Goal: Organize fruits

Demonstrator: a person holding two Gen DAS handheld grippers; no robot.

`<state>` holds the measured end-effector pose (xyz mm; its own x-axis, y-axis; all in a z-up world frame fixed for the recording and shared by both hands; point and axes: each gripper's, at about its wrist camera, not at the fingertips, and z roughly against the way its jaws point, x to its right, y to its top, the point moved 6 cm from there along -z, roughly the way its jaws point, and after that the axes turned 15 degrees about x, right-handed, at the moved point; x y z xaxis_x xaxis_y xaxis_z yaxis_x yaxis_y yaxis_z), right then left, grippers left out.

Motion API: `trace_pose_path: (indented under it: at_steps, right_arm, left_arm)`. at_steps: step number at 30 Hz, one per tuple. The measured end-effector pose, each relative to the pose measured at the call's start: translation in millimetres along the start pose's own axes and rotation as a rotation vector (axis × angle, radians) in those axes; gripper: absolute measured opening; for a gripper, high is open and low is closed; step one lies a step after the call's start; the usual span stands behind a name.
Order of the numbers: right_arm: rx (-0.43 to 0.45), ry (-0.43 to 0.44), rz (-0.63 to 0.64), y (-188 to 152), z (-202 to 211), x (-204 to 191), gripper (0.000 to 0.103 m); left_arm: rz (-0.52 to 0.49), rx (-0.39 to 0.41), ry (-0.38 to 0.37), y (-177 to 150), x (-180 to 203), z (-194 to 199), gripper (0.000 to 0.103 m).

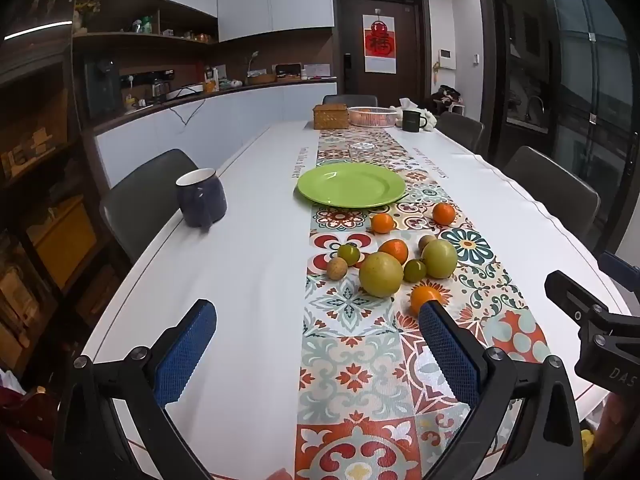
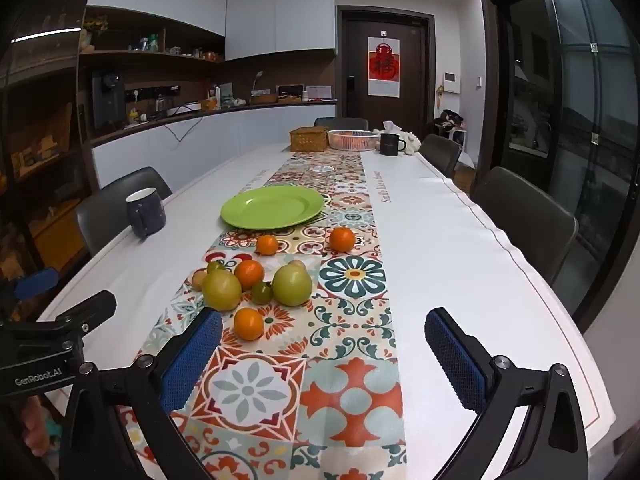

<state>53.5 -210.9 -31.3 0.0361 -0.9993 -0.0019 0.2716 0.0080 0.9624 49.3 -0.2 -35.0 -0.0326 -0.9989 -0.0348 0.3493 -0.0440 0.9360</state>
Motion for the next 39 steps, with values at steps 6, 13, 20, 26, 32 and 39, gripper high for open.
trace_pose_path:
  at_steps: [6, 13, 20, 26, 32, 39]
  right_arm:
    - [0.004, 0.001, -0.001, 0.0, -0.4, 0.0, 0.102]
    - [0.005, 0.001, 0.002, -0.3, -0.3, -0.8, 0.102]
    - [0.005, 0.0, 0.004, -0.5, 0.1, -1.2, 0.102]
    - [0.005, 0.001, 0.004, -0.9, 0.1, -1.7, 0.102]
    - [0.006, 0.0, 0.004, -1.2, 0.2, -2.0, 0.102]
    - [0.006, 0.0, 0.004, -1.5, 0.5, -2.1, 0.102]
  left_arm:
    - [0.0, -0.006, -0.006, -0.6, -0.5, -3.4, 0.103]
    - [-0.001, 0.0, -0.005, 4.2, 0.7, -2.0, 0.103]
    - [0.003, 0.013, -0.002, 0.8, -0.7, 1.8, 0.103]
    - [0.003, 0.014, -0.002, 1.2, -0.7, 2.0, 0.103]
    - [0.004, 0.015, -0.001, 1.0, -0.5, 2.1, 0.103]
    - [0.004, 0.015, -0.001, 1.3, -0.7, 2.2, 0.103]
